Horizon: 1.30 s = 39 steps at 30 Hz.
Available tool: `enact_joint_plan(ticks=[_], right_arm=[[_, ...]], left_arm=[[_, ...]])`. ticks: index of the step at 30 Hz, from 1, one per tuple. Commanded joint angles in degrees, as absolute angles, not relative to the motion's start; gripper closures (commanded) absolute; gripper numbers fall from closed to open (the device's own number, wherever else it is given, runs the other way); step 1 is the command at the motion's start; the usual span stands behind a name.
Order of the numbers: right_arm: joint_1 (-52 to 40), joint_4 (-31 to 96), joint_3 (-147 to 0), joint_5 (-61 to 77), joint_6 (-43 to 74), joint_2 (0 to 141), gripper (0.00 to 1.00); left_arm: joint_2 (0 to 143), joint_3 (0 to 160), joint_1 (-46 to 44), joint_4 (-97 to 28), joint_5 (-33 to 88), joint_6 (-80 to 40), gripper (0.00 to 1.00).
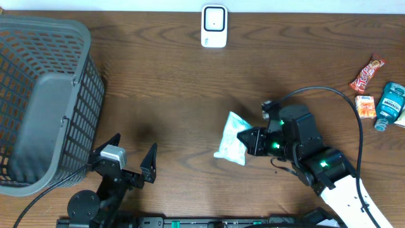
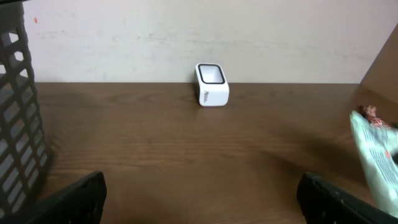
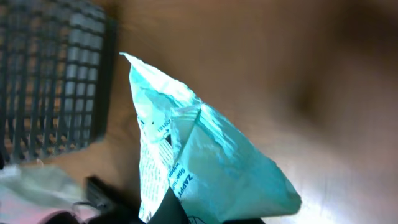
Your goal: Scan the item barcode
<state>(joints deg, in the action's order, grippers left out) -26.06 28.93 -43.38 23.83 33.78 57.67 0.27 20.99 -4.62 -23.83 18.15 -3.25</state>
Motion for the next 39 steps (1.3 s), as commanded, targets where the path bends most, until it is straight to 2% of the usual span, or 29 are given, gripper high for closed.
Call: enact_joint_plan(ticks=[1,5,9,12,16,18,20,24,28,39], right_arm=[[-28.4,21.6,-43.8,21.3,9.2,57.6,0.99],[-29.8,9.6,-43.8,16.6,-1.8,61.4,0.99],[-30.1,-5.1,-43.8,15.7,-13.1,71.9,0.99],[-30.1,-17.2,-43.8,6.3,-22.7,81.8,0.99],[-29.5,-52.7,-44.4,-9.0,-30.2,96.1,0.99],[-28.7,-61.1,-46.1,-9.7,-31.7,100.4,0.99],[-27.6,-62.4,-49.7,-9.5,-31.8,104.8,0.99],[-25.6,-57.2,-58.3,-6.8,-31.8,111.9,0.99],[-23.6,-52.1,-73.8,-3.9,-31.8,121.9,0.99],[-23.3,-48.1,-91.5,-3.9,-30.5,134.5,0.99]], left_arm=[[0.2,20.9,-4.8,-23.8,18.9,-4.0,0.02],[0.2,20.9,-4.8,-23.8,18.9,-4.0,0.02],[0.2,20.9,-4.8,-23.8,18.9,-4.0,0.02],[0.2,20.9,-4.8,-23.8,18.9,-4.0,0.02],[0.2,20.9,-4.8,-23.8,18.9,-4.0,0.02],[0.2,20.9,-4.8,-23.8,18.9,-4.0,0.02],[0.2,20.9,-4.8,-23.8,18.9,-4.0,0.02],[0.2,20.9,-4.8,-23.8,18.9,-4.0,0.02],[0.2,20.9,-4.8,-23.8,18.9,-4.0,0.02],[0.2,20.9,-4.8,-23.8,18.9,-4.0,0.02]])
